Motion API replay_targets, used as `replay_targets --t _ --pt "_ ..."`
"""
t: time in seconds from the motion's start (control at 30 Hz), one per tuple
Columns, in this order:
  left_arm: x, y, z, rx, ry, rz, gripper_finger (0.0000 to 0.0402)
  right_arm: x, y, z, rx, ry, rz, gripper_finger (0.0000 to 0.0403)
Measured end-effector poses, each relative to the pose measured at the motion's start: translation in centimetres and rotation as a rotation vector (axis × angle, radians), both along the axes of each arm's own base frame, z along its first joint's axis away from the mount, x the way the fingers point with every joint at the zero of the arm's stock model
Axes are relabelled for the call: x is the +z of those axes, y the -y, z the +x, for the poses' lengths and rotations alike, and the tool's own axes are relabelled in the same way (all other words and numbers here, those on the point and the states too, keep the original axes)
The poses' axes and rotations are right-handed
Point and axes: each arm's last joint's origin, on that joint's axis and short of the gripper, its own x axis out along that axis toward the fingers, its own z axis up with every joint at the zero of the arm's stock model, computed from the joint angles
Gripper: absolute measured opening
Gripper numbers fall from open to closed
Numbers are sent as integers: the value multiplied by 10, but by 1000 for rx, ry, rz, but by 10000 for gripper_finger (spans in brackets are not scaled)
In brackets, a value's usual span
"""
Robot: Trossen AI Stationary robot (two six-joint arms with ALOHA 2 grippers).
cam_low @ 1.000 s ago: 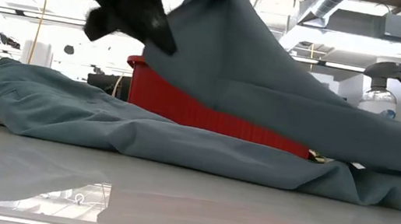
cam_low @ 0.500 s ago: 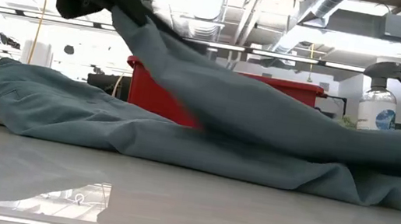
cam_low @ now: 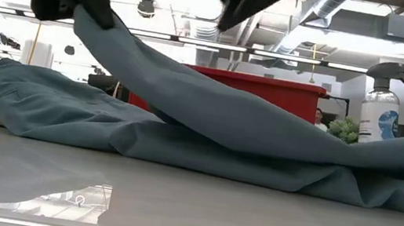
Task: Fold Laundry from Bin
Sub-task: Fold the blue pants in the red bin
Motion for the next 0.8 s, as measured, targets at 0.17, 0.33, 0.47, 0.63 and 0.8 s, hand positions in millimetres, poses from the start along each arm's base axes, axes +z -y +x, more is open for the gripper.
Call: replay_targets --t 0.17,0.33,0.47,0.63,0.8 --pt "-1 1 -2 20 -13 -14 0 -25 21 5 62 53 21 255" --pt "-1 1 -2 32 -18 -41 0 -51 34 6 148 98 -63 255" --pt "-1 1 -2 34 -24 -44 0 -60 41 10 158 176 -89 255" --pt "-1 1 -2 32 -27 -46 0 -60 44 15 192 270 -121 255" --pt "-1 1 -2 31 -27 -47 0 -66 44 15 223 288 -121 255"
